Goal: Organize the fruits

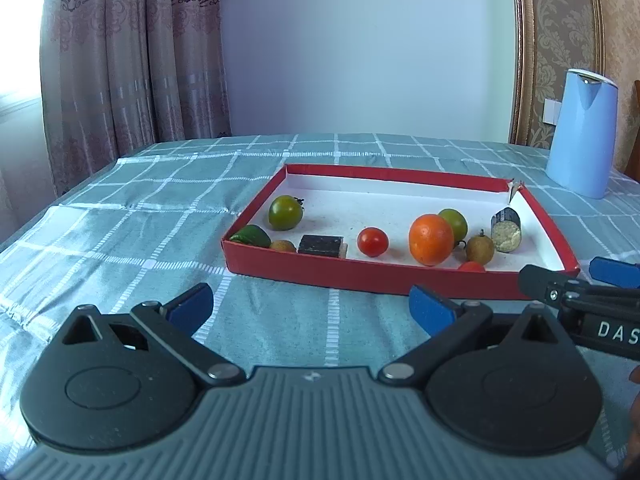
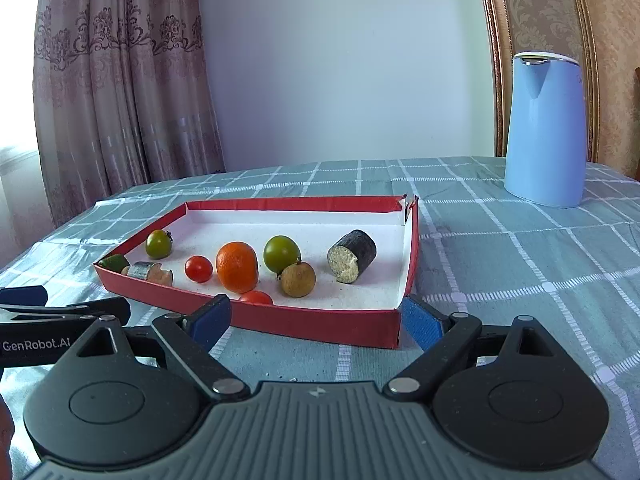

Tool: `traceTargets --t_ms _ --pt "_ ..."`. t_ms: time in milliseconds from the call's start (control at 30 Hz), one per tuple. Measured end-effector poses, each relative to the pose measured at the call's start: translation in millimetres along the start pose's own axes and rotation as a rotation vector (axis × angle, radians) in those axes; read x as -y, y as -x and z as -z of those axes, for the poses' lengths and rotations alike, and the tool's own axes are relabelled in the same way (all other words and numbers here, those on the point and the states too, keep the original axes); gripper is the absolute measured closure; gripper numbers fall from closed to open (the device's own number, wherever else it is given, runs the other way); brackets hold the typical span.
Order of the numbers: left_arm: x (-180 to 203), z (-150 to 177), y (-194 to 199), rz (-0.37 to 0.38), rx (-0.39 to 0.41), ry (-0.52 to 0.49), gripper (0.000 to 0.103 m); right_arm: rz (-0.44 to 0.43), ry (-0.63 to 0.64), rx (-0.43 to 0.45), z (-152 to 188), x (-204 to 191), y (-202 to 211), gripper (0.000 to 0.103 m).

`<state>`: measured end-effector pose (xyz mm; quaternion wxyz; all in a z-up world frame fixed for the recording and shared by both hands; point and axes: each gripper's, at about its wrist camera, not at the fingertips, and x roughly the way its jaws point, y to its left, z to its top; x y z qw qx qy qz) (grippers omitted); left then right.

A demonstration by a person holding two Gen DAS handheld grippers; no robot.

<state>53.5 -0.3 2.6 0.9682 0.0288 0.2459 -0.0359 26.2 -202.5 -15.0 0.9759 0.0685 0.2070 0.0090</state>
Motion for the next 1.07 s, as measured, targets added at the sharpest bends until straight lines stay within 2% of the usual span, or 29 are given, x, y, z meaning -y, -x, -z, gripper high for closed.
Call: traceTargets --t_ms 367,667,833,933,1067 --pt "1.9 1.4 -0.4 0.004 0.005 -0.016 0.000 0.002 0.021 -0.020 1.3 -3.3 -2.1 0.010" --pt "7.5 3.2 7.6 0.024 0.026 -0.061 0.000 0.001 0.031 -0.036 2.9 -5.2 -2.5 0.010" --pt "10.3 8.1 4.4 0.007 0.010 -0.094 0.000 0.005 0.027 -0.059 5.4 -4.4 -1.0 0.010" --pt "9.0 11.6 -0.3 -0.006 -0.002 -0.098 0.000 0.007 0.026 -0.111 8.4 -4.7 -3.6 0.004" --pt "7.2 12.8 -12.8 0.001 -0.059 -0.097 0.000 -0.013 0.017 -0.190 13.2 -4.9 -7.8 0.003"
